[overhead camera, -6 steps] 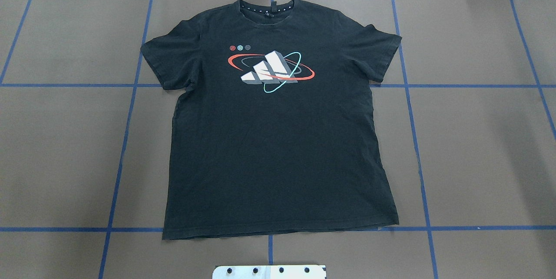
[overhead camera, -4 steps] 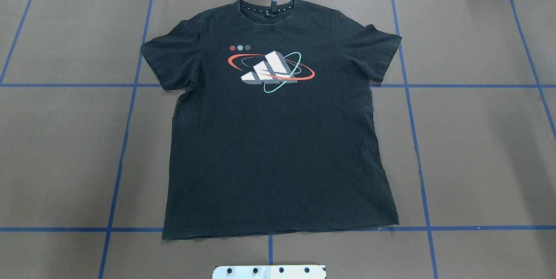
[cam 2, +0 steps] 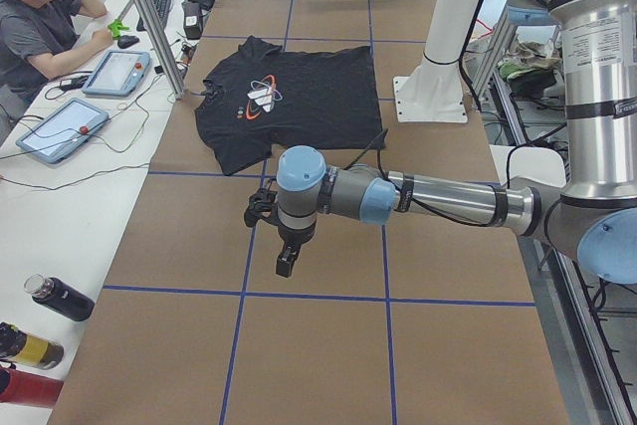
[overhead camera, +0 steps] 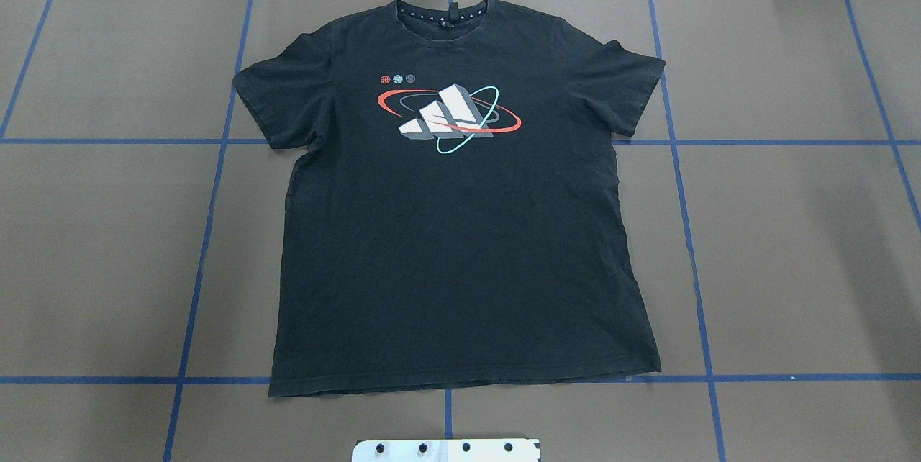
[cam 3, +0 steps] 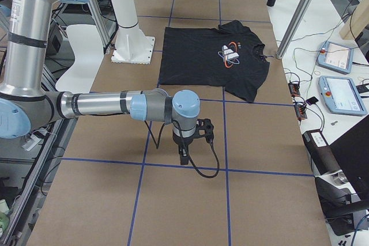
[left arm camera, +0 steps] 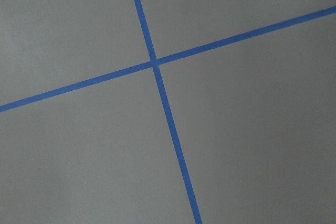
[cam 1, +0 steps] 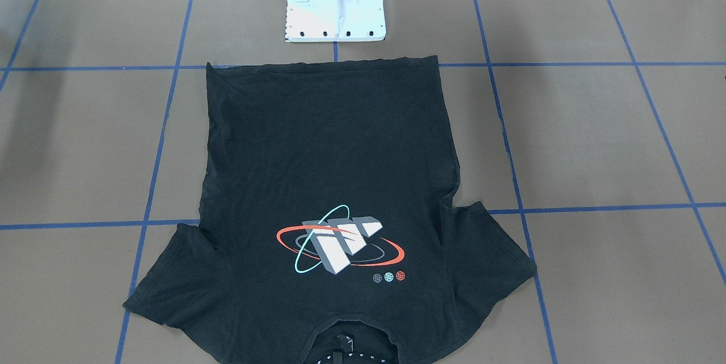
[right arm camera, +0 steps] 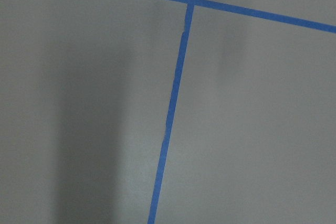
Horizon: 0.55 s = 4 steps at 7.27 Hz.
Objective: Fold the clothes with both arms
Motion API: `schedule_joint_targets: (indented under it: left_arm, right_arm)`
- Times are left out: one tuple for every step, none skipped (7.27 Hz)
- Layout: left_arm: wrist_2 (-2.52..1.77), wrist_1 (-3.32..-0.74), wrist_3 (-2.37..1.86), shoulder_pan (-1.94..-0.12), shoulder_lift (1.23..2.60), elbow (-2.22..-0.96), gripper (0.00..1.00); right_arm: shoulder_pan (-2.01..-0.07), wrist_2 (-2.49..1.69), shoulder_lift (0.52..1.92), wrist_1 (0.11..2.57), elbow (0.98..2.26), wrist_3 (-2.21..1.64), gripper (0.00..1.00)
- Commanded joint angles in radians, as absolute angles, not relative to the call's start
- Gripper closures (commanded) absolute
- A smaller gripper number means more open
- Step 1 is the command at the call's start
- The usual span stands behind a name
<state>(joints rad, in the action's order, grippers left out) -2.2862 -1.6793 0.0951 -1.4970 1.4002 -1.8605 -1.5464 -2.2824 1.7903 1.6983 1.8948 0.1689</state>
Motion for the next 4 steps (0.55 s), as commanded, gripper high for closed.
schedule_joint_targets:
  left_arm:
    - [-2.281, -1.757, 0.089, -1.497, 1.401, -1.853, 0.00]
    - [-2.286, -1.869, 0.086, -1.497, 1.411, -1.832, 0.00]
    - [-2.273, -1.956, 0.089, -1.499, 1.416, -1.821, 0.00]
    - [-2.269, -1.989, 0.086, -1.499, 1.434, -1.824, 0.00]
  right_arm:
    - [-1.537, -2.283, 1.728, 1.692, 1.887, 0.166, 0.00]
    - [-1.537, -2.283, 1.688, 1.690, 1.887, 0.167, 0.00]
    - [-1.537, -2.281, 1.625, 1.654, 1.870, 0.166, 0.00]
    - [-1.537, -2.281, 1.611, 1.569, 1.835, 0.166, 0.00]
